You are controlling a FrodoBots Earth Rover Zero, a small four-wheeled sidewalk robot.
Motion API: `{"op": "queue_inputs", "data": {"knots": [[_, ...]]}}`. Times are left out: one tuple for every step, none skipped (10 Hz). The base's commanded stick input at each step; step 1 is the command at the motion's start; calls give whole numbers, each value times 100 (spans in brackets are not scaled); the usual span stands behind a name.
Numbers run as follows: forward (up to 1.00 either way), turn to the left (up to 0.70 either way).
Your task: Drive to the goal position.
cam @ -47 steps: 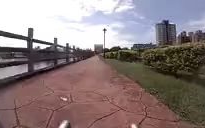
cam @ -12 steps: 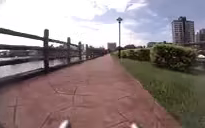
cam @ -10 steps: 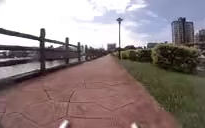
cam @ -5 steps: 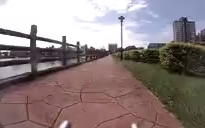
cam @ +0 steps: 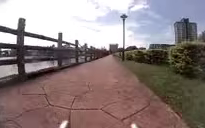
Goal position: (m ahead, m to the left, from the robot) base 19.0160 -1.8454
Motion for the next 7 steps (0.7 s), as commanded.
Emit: {"op": "queue_inputs", "data": {"knots": [[100, 0], [100, 0], [100, 0], [100, 0], [100, 0], [100, 0], [100, 0]]}}
